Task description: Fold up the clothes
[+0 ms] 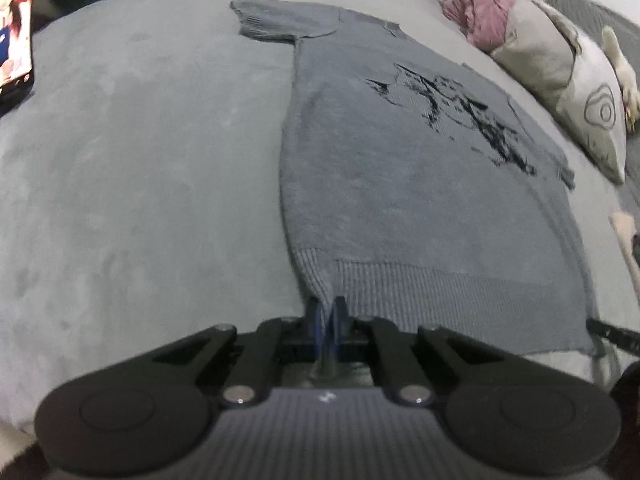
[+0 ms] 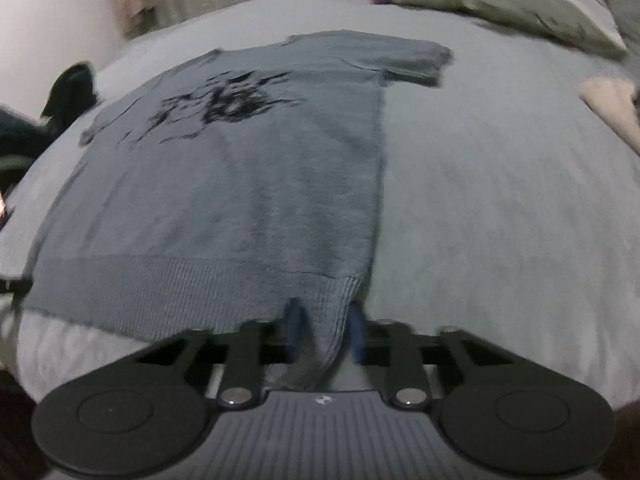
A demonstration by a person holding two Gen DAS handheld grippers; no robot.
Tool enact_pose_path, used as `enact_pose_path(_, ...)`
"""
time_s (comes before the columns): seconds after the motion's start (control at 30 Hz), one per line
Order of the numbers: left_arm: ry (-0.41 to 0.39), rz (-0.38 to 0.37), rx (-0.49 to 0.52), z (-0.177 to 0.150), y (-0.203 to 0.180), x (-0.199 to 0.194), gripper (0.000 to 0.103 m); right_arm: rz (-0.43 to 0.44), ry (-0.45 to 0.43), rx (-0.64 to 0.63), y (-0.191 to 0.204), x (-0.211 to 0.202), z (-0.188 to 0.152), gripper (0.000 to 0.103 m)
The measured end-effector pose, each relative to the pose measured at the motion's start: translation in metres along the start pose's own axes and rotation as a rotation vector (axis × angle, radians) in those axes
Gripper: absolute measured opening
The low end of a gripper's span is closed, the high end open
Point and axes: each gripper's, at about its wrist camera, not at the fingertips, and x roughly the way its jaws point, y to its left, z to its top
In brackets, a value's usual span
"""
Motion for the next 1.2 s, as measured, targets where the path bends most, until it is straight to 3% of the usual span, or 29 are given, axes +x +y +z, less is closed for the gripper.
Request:
enact_pose_path(0.1, -0.032, -0.006, 0.014, -0.001, 0.006, -0.018, 0.003, 0.021, -0.035, 0.004, -0.004, -0.024, 0.000, 0.006)
enact_pose_path(0.33, 0.026, 0.106, 0.146, -0.009, 0.000, -0.001, 0.004, -0.035, 0.067, -0.109, 0.006, -0.005, -0.010, 0.006)
enact_pose_path(0.4, 0.032, 0.130, 0.207, -0.008, -0.007, -0.003, 0.009, -0.039, 0.072, -0.136, 0.008, -0.008, -0.006, 0.009)
enact_pose_path(0.43, 0.031, 0.133, 0.220, -0.005, -0.008, -0.005, 0.010, -0.038, 0.073, -0.137, 0.007, -0.008, -0.005, 0.016)
enact_pose_path(0.47, 0.027, 0.134, 0.225, -0.003, -0.007, -0.007, 0.019, -0.037, 0.070, -0.132, 0.005, -0.011, 0.000, 0.025)
enact_pose_path(0.5, 0.005, 0.154, 0.219, 0.000, -0.008, -0.011, 0.038, -0.041, 0.061, -0.129, 0.004, -0.013, 0.003, 0.028)
enact_pose_path(0.57, -0.073, 0.205, 0.211, 0.005, -0.013, -0.017, 0.056, -0.060, 0.007, -0.139, 0.005, -0.017, 0.010, 0.031)
enact_pose_path(0.6, -0.117, 0.217, 0.222, 0.008, -0.018, -0.020, 0.058, -0.075, -0.036, -0.147, 0.006, -0.020, 0.016, 0.031)
enact_pose_path(0.67, -0.168, 0.194, 0.231, 0.015, -0.030, -0.022, 0.061, -0.083, -0.112, -0.157, 0.011, -0.022, 0.026, 0.031)
enact_pose_path(0.77, -0.193, 0.102, 0.249, 0.025, -0.049, -0.012, 0.067, -0.021, -0.207, -0.175, 0.025, -0.013, 0.042, 0.031)
enact_pose_path(0.9, -0.249, 0.014, 0.365, 0.030, -0.088, 0.021, 0.068, 0.049, -0.292, -0.214, 0.042, 0.016, 0.068, 0.031)
enact_pose_path(1.03, -0.309, -0.056, 0.391, 0.031, -0.099, 0.056, 0.069, 0.103, -0.298, -0.126, 0.030, 0.055, 0.098, 0.031)
enact_pose_path(1.1, -0.300, -0.071, 0.374, 0.030, -0.096, 0.067, 0.070, 0.133, -0.295, -0.082, 0.018, 0.074, 0.109, 0.031)
enact_pose_path(1.2, -0.296, -0.040, 0.431, 0.014, -0.088, 0.084, 0.072, 0.065, -0.219, -0.015, -0.008, 0.102, 0.107, 0.021)
